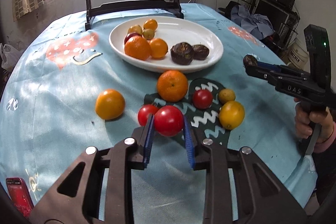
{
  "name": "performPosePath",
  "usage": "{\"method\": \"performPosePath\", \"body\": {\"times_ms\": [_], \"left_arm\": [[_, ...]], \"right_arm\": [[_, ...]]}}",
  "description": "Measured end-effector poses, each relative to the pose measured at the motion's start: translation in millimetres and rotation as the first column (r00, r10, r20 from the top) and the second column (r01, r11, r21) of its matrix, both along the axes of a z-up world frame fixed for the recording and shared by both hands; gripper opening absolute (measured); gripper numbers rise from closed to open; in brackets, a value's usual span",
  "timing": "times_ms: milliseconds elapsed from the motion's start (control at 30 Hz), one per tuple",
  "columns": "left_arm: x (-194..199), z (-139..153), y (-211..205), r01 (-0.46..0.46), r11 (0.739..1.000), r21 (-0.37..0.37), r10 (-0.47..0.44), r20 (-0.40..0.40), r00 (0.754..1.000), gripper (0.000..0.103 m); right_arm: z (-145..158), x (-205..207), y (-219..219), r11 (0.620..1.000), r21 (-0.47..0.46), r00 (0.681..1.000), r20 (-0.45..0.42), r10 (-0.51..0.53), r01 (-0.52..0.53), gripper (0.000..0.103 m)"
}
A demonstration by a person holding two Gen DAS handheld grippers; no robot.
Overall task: Organize fruits
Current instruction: 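Carry the dark fruit and red tomato onto the white plate and release both, then grasp the large yellow-orange citrus with the right tool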
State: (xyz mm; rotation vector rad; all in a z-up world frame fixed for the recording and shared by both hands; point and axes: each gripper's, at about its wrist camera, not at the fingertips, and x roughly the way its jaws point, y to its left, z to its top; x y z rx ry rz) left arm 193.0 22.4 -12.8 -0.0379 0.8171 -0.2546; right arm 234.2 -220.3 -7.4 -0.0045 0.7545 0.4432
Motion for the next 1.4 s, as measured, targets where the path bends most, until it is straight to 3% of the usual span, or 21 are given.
{"method": "performPosePath", "body": {"times_ms": [133,233,567,633,667,767,1033,1167,1300,1400], "left_arm": [[34,23,-9,-0.035,0.999,-0.014,0.036,0.063,0.997,0.027],[65,31,-17,-0.053,0.999,-0.012,0.054,0.084,0.995,0.027],[123,15,-34,-0.101,0.995,0.007,0.1,0.051,0.994,0.031],[117,18,-31,-0.157,0.987,0.041,0.155,0.055,0.986,0.089],[111,22,-29,-0.187,0.981,0.054,0.182,0.088,0.979,0.093],[93,38,-26,-0.194,0.978,0.076,0.179,0.17,0.969,0.093],[60,38,-6,-0.235,0.971,0.041,0.226,0.161,0.961,0.095],[37,29,1,-0.253,0.963,0.091,0.233,0.185,0.955,0.096],[18,21,11,-0.302,0.936,0.179,0.26,0.221,0.94,0.096],[9,20,24,-0.329,0.929,0.171,0.293,0.206,0.934,0.096]], "right_arm": [[15,18,12,0.997,0.072,0.998,0.052,-0.02,0.016,0.044],[19,40,23,0.997,0.072,0.996,0.082,-0.042,0.037,0.044],[8,89,36,0.996,0.075,0.998,0.05,-0.044,0.04,0.044],[8,88,36,0.997,0.061,0.997,0.051,-0.057,0.053,0.049],[10,86,36,0.997,0.058,0.997,0.054,-0.054,0.051,0.049],[20,72,37,0.998,0.051,0.995,0.093,-0.037,0.033,0.049],[26,40,44,1.0,0.024,0.994,0.11,0.012,-0.015,0.049],[23,19,49,0.999,-0.01,0.992,0.117,0.043,-0.042,0.049],[17,0,47,0.997,-0.016,0.993,0.082,0.082,-0.081,0.049],[12,-15,46,0.993,-0.003,0.992,0.032,0.119,-0.119,0.049]]}}
